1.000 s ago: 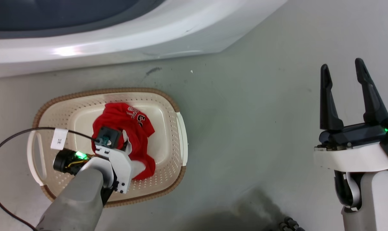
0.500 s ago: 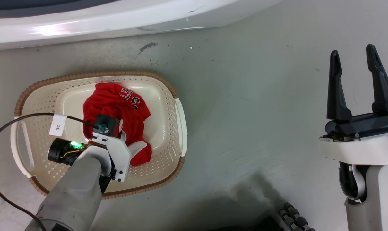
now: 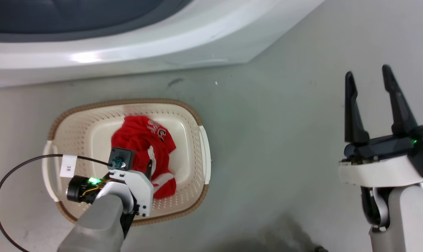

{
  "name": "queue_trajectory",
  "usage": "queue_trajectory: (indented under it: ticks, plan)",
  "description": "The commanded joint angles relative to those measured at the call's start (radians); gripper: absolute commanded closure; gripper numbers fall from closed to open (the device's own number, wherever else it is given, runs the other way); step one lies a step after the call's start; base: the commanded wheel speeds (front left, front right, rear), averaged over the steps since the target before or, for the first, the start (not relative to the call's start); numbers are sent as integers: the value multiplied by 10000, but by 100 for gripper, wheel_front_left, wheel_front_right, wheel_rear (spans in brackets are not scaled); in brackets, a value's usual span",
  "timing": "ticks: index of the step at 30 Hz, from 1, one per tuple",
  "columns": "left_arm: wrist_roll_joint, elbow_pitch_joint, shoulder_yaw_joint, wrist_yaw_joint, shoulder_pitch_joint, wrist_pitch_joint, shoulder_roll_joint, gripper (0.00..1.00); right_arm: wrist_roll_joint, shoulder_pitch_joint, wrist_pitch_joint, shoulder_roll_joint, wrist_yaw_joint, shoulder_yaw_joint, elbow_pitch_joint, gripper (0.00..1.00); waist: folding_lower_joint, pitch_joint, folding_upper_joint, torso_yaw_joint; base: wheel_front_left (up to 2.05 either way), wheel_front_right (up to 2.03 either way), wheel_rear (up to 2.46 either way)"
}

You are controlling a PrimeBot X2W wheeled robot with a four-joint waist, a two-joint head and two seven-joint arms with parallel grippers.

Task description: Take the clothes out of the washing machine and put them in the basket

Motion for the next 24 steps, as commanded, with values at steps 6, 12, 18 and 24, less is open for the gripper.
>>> queue_trajectory:
  ticks: [6,12,18,24]
  plan:
    - [365,-1900,931,601,1279,-52,148,0,-132,590,-26,12,-7,162,234,0,-1,-1627,0,404,0,0,0]
    - [997,-3409,2164,883,2520,-54,169,0,-194,1121,-26,12,-7,269,411,0,-1,-2699,0,546,0,0,0]
    - [1719,-4762,3363,1020,3567,-55,0,0,-250,1588,-28,12,-7,275,551,0,-1,-3523,0,678,0,0,0]
    - [2604,-6379,4900,1017,4680,-56,-380,0,-266,1992,-28,13,-7,279,612,0,-1,-4266,0,795,0,0,0]
